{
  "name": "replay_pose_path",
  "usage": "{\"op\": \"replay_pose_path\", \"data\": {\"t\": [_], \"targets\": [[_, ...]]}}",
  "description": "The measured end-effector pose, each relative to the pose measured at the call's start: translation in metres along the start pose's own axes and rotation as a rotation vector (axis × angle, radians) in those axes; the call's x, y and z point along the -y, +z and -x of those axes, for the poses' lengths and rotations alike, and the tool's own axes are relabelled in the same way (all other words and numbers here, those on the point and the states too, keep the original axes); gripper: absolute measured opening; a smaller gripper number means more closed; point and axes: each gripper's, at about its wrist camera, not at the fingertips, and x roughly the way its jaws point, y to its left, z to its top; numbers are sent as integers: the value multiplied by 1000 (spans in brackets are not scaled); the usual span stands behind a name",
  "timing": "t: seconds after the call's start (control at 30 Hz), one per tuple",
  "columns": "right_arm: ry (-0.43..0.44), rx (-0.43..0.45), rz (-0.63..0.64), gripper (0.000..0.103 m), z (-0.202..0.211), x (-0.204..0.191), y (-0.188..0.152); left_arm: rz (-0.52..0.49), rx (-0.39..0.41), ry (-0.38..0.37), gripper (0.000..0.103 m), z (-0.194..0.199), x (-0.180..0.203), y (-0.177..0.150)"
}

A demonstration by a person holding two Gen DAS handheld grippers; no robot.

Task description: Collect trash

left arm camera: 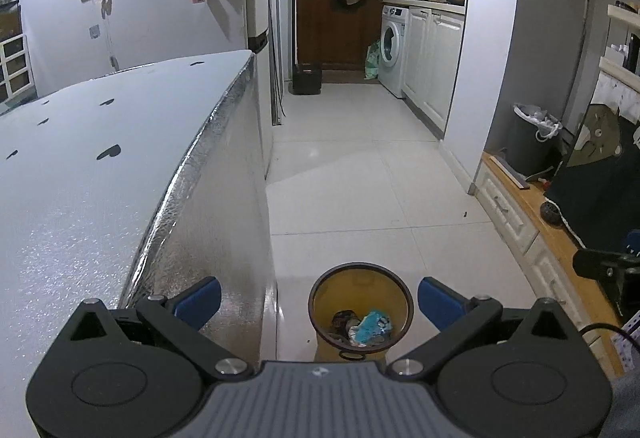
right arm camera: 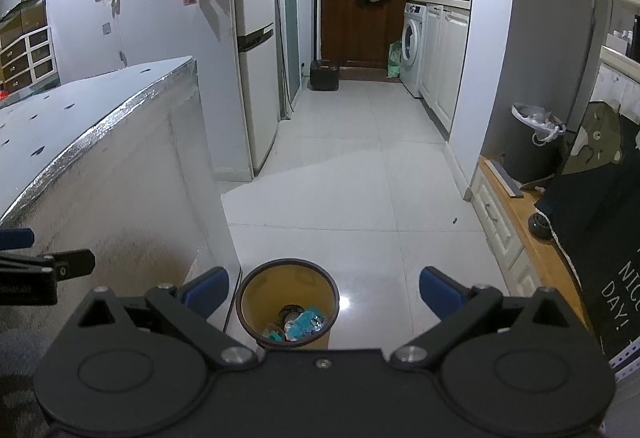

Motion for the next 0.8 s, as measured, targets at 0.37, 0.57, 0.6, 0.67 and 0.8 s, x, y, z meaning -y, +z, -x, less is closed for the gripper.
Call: {"op": "replay_pose_path", "data": {"t": [0.37,0.57,0.6,0.67,0.8], "targets": [[-27,29,30,103,5,-5,-10,-15,21,14,103,3,5,-6],[-33,29,20,103,4,-5,-12,-20,20,16,103,2,7,-6],[-33,29,20,103,4,-5,-12,-20,20,15,103,2,6,-6],[-33,28,18,103,4,-5,-12,-20,19,16,103,2,6,-6],[-34,28,17,103,4,-5,-12,-22,18,16,103,2,7,-6]]}}
